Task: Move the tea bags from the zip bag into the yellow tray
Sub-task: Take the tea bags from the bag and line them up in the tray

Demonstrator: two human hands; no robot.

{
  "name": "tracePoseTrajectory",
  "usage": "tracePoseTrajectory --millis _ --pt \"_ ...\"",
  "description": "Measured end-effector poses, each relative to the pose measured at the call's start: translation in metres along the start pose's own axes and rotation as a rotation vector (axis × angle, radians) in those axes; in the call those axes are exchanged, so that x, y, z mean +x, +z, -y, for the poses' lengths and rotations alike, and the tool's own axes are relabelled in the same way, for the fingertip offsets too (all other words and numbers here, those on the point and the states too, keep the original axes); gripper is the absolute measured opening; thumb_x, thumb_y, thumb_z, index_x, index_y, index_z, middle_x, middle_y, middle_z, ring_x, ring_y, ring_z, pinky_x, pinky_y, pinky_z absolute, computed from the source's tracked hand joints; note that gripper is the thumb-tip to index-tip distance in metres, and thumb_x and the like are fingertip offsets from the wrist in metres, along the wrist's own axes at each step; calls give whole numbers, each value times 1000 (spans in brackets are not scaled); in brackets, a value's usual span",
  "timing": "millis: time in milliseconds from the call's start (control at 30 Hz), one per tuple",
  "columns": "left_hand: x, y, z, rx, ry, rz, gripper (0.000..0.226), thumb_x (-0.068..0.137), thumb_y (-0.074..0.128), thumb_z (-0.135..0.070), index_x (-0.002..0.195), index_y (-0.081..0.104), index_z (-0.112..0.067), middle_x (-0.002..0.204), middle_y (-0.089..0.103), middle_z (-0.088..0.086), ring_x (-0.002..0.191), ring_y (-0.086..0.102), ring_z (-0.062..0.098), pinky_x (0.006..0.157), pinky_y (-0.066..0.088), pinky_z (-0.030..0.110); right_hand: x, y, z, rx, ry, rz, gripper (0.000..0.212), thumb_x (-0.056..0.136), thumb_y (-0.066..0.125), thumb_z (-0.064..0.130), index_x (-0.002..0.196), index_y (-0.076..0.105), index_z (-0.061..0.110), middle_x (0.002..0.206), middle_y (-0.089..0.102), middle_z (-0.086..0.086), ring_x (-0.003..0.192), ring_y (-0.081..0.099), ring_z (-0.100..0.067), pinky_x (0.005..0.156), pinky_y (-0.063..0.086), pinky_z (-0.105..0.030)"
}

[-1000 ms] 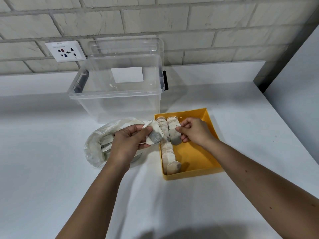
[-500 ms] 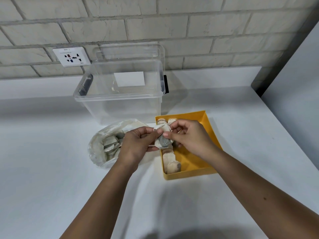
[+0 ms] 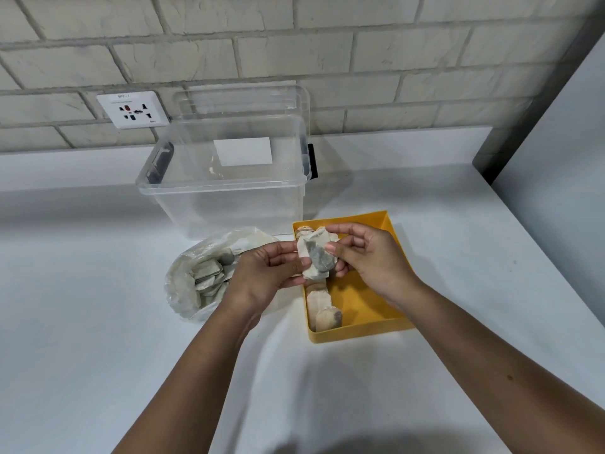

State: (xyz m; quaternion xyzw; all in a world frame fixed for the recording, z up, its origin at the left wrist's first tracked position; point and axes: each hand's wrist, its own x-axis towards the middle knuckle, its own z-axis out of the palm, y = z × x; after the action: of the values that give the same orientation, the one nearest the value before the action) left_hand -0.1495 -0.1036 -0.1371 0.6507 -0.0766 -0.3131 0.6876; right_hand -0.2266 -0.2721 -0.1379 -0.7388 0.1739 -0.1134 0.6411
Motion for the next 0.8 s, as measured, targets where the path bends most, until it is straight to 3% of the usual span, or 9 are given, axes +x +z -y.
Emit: tracePoseTrajectory --millis 200,300,533,800 --pt "1 -4 2 -29 -11 -62 19 84 71 3 97 74 -11 91 79 5 83 75 15 71 61 23 6 -11 -6 -40 44 -63 17 89 67 10 105 67 4 70 65 -7 53 61 -8 56 54 -19" --pt "2 -9 1 -48 -2 -130 16 85 70 3 96 73 -8 90 78 6 82 74 17 70 61 23 15 -26 -15 -31 125 -113 18 90 66 9 106 65 1 72 66 -10 54 62 -10 55 55 -21" --pt "2 -14 2 -49 31 -156 14 88 68 2 98 73 -7 87 77 4 79 73 14 69 60 21 22 -31 -45 -157 420 100 16 90 66 7 105 60 2 78 68 -17 59 67 -19 59 60 -30" --pt "1 -16 4 -62 24 -141 13 89 67 2 99 72 -5 91 76 8 82 73 17 70 60 22 32 -17 -45 -251 400 108 14 90 68 10 99 61 3 82 72 -19 66 71 -23 61 60 -29"
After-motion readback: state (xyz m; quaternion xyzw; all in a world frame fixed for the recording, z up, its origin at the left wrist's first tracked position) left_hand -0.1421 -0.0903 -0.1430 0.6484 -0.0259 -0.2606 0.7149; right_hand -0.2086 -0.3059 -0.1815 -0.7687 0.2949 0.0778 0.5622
